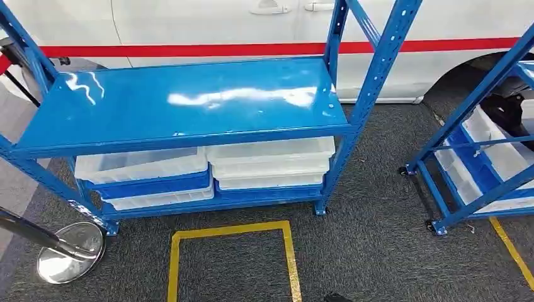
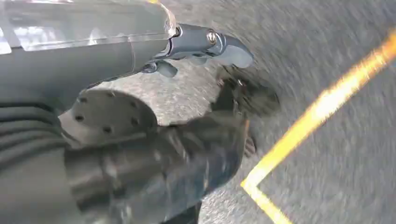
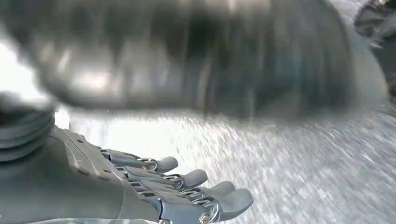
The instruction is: Take the parts from the cabinet and place them on the table.
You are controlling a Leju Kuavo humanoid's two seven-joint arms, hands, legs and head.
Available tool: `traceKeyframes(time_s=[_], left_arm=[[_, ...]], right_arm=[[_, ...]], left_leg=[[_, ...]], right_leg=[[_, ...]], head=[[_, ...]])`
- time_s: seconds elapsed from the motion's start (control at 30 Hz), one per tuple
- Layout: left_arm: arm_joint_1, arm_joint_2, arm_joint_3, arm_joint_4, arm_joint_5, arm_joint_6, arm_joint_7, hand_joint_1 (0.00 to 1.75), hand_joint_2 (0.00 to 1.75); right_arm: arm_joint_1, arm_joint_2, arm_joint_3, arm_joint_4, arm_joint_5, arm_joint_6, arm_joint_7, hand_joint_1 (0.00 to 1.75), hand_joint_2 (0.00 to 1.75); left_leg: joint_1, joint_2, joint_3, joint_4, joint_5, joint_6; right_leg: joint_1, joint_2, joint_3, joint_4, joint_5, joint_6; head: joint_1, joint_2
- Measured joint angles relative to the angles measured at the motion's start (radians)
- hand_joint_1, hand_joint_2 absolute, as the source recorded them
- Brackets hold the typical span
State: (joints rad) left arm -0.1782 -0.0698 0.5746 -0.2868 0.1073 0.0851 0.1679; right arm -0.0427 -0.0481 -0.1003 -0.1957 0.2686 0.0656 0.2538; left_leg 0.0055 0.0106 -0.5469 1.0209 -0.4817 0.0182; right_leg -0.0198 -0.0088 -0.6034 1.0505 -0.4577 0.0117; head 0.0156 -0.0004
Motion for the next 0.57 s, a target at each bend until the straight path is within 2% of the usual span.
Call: traceKeyframes(time_s=[0.03,0.07,0.1,0.27,0.37,0.4,0.47,0.53,0.57], left_arm=[[0.008,-0.001,-0.024,-0.008,-0.004,-0.001,-0.009,0.0,1.75],[0.021,0.0,-0.048,-0.016,-0.008,-0.005,-0.018,0.0,1.75],[0.034,0.0,-0.069,-0.02,-0.013,-0.007,-0.025,0.0,1.75],[0.114,0.008,-0.197,-0.043,-0.038,-0.026,-0.063,0.0,1.75],[0.164,0.016,-0.272,-0.054,-0.052,-0.039,-0.084,0.0,1.75],[0.18,0.019,-0.298,-0.057,-0.058,-0.043,-0.093,0.0,1.75],[0.209,0.025,-0.342,-0.063,-0.066,-0.05,-0.107,0.0,1.75],[0.237,0.032,-0.387,-0.069,-0.076,-0.058,-0.121,0.0,1.75],[0.25,0.035,-0.411,-0.072,-0.081,-0.061,-0.13,0.0,0.0]], right_arm=[[0.016,0.004,0.0,0.0,-0.012,-0.003,-0.009,0.0,1.75],[0.033,0.008,0.0,0.0,-0.024,-0.007,-0.021,0.0,1.75],[0.045,0.009,0.0,-0.002,-0.034,-0.011,-0.03,0.0,1.75],[0.083,0.02,0.007,-0.036,-0.098,-0.024,-0.092,0.0,1.75],[0.101,0.024,0.019,-0.061,-0.134,-0.034,-0.126,0.0,1.75],[0.109,0.025,0.025,-0.071,-0.147,-0.035,-0.137,0.0,1.75],[0.124,0.029,0.031,-0.089,-0.169,-0.04,-0.158,0.0,1.75],[0.139,0.031,0.04,-0.107,-0.193,-0.049,-0.182,0.0,1.75],[0.146,0.032,0.045,-0.117,-0.206,-0.051,-0.194,0.0,1.75]], left_leg=[[-0.001,0.001,0.0,0.0,-0.003,-0.001],[-0.001,0.001,0.0,-0.001,-0.009,0.019],[-0.001,0.003,0.002,-0.001,-0.008,0.031],[-0.001,0.006,0.014,-0.013,-0.008,0.031],[-0.001,0.005,0.016,-0.016,-0.008,0.025],[0.0,0.005,0.017,-0.017,-0.008,0.019],[0.002,0.006,0.017,-0.017,-0.009,-0.001],[0.004,0.006,0.018,-0.017,-0.011,-0.01],[0.004,0.006,0.018,-0.017,-0.011,-0.011]], right_leg=[[-0.003,0.001,0.001,-0.003,0.0,-0.001],[-0.002,0.004,0.004,-0.005,0.0,-0.001],[-0.001,0.007,0.006,-0.005,-0.002,-0.003],[0.001,0.011,0.01,-0.005,-0.009,-0.015],[0.003,0.01,0.011,-0.005,-0.011,-0.018],[0.003,0.01,0.011,-0.004,-0.012,-0.019],[0.004,0.01,0.011,-0.003,-0.013,-0.02],[0.005,0.01,0.012,-0.003,-0.013,-0.02],[0.005,0.01,0.012,-0.003,-0.014,-0.02]], head=[[0.0,0.0],[0.0,0.0],[0.0,0.0],[0.0,0.0],[0.0,0.0],[0.0,0.0],[0.0,0.0],[0.0,0.0],[0.0,0.0]])
